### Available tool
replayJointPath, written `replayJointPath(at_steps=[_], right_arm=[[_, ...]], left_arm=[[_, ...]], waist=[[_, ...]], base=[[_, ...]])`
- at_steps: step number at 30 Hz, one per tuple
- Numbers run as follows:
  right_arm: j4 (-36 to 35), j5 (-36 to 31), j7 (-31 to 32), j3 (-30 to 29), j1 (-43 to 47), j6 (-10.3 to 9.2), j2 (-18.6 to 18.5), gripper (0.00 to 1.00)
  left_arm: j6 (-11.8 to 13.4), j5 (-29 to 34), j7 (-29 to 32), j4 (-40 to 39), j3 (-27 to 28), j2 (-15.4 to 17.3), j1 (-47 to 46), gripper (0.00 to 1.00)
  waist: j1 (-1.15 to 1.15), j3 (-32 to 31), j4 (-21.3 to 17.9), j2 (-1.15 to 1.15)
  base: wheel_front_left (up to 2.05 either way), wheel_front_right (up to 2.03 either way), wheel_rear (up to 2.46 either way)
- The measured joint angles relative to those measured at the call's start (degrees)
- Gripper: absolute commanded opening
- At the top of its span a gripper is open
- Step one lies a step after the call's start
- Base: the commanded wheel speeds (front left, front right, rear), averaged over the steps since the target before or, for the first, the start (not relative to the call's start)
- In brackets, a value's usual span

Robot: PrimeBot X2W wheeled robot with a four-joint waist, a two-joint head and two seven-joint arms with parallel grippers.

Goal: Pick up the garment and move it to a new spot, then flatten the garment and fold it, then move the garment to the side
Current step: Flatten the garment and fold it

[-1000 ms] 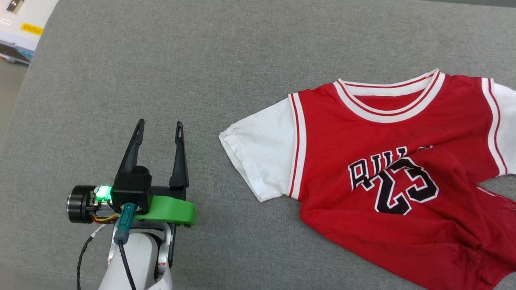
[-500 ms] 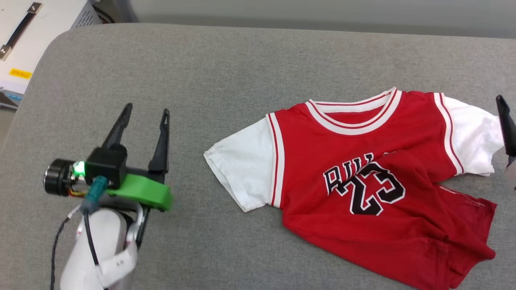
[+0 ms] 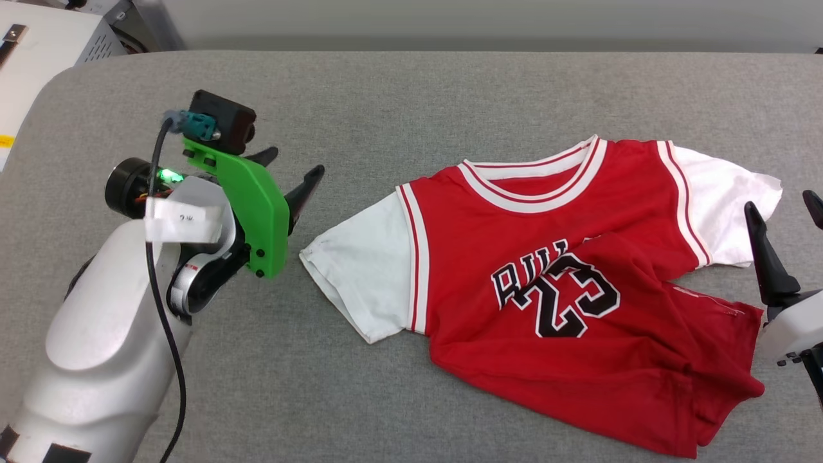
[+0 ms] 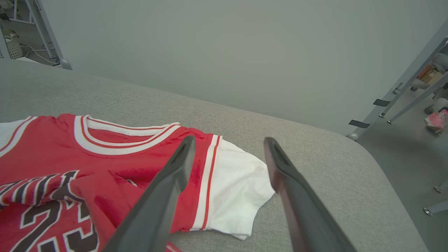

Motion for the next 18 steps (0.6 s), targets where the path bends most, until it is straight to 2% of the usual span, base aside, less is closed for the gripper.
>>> replayJointPath(at_steps=[4,8,18], right_arm=[[-2.7,-0.6,2.1,-0.4,0.6,0.0,1.0,1.0],[-4.0,-0.7,2.7,-0.4,0.6,0.0,1.2,1.0],[-3.8,-0.6,3.0,1.6,-2.6,0.0,1.4,1.0]], left_arm=[[0.0,-6.2,8.3,1.9,-7.0,3.5,-2.9,1.0],[0.0,-8.6,11.2,4.7,-13.2,5.2,-5.0,1.0],[0.0,-11.7,8.9,15.0,-24.8,6.0,-9.0,1.0]], waist=[[0.0,1.0,-0.5,0.0],[0.0,2.1,-1.0,0.0],[0.0,5.8,-2.9,0.0]], base=[[0.0,0.0,0.0],[0.0,0.0,0.0],[0.0,0.0,0.0]])
